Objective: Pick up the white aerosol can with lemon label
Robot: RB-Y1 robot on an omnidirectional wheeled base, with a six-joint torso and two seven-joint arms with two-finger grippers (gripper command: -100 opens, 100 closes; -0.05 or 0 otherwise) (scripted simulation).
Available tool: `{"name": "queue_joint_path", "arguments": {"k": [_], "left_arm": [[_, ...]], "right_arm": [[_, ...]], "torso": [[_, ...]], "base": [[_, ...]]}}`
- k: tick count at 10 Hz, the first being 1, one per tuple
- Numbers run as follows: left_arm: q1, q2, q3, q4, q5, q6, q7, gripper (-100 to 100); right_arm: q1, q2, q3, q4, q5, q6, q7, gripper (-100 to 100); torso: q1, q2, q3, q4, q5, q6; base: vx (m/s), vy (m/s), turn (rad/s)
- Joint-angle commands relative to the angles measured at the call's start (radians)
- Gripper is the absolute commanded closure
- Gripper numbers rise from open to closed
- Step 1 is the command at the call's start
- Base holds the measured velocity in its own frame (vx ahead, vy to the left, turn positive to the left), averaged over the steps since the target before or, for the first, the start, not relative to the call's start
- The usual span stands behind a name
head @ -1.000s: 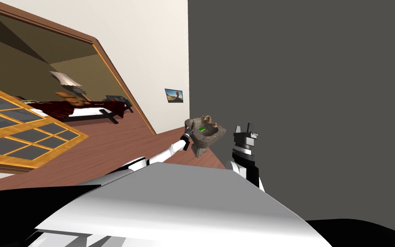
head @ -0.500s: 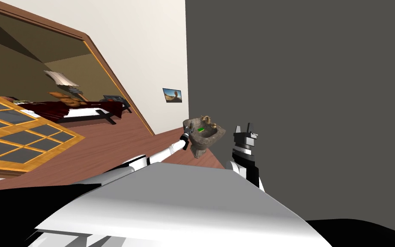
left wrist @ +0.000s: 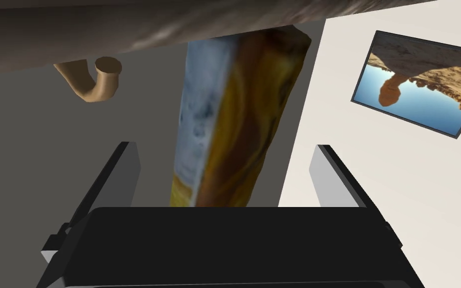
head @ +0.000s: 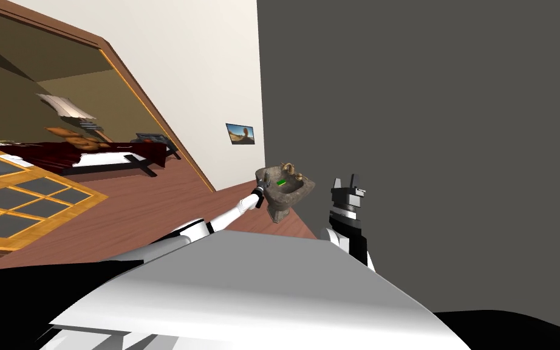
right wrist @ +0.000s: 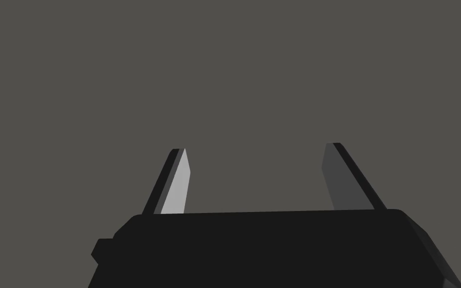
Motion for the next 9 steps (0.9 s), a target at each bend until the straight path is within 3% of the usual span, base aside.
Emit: {"name": "queue_joint_path", "arguments": {"k": [1, 2, 3, 4, 5, 6, 7, 8, 9], "left_arm": [[0.001, 0.003, 0.049, 0.001, 0.048, -0.05, -0.05, -100], [0.001, 0.003, 0.049, 0.001, 0.048, -0.07, -0.081, -100], [0.001, 0.004, 0.093, 0.048, 0.096, -0.103, -0.112, -100], [0.001, 0.004, 0.12, 0.049, 0.126, -0.129, -0.144, -100], [0.001, 0.004, 0.143, 0.049, 0.139, -0.157, -0.173, -100], [0.001, 0.004, 0.143, 0.049, 0.139, -0.175, -0.196, -100], [0.002, 0.005, 0.189, 0.097, 0.189, -0.21, -0.229, -100], [0.002, 0.005, 0.201, 0.097, 0.231, -0.222, -0.288, -100], [0.002, 0.005, 0.231, 0.097, 0.231, -0.248, -0.31, -100]], "right_arm": [[0.0, 0.0, 0.0, 0.0, 0.0, 0.0, 0.0, 0], [0.0, 0.0, 0.0, 0.0, 0.0, 0.0, 0.0, 0], [0.0, 0.0, 0.0, 0.0, 0.0, 0.0, 0.0, 0], [0.0, 0.0, 0.0, 0.0, 0.0, 0.0, 0.0, 0], [0.0, 0.0, 0.0, 0.0, 0.0, 0.0, 0.0, 0], [0.0, 0.0, 0.0, 0.0, 0.0, 0.0, 0.0, 0], [0.0, 0.0, 0.0, 0.0, 0.0, 0.0, 0.0, 0], [0.0, 0.0, 0.0, 0.0, 0.0, 0.0, 0.0, 0], [0.0, 0.0, 0.0, 0.0, 0.0, 0.0, 0.0, 0]], "torso": [[0.0, 0.0, 0.0, 0.0, 0.0, 0.0], [0.003, 0.0, 0.0, 0.0, 0.001, 0.0], [0.005, -0.001, 0.0, 0.0, 0.001, 0.0], [0.002, 0.0, 0.0, 0.0, 0.001, 0.0], [0.001, 0.001, 0.001, 0.0, 0.0, 0.0], [0.002, 0.0, 0.0, 0.0, 0.0, 0.0], [0.005, -0.001, -0.001, 0.0, 0.001, 0.0], [0.002, -0.001, -0.001, 0.0, 0.001, 0.0], [0.001, 0.0, 0.0, 0.0, 0.0, 0.0]], "base": [[-0.008, -0.039, 0.019], [0.0, 0.0, 0.0], [-0.029, -0.064, -0.084], [-0.038, -0.092, -0.047], [-0.011, -0.05, 0.008], [0.009, -0.01, 0.008], [-0.002, -0.073, -0.077], [-0.02, -0.084, -0.042], [-0.018, -0.044, 0.0]]}}
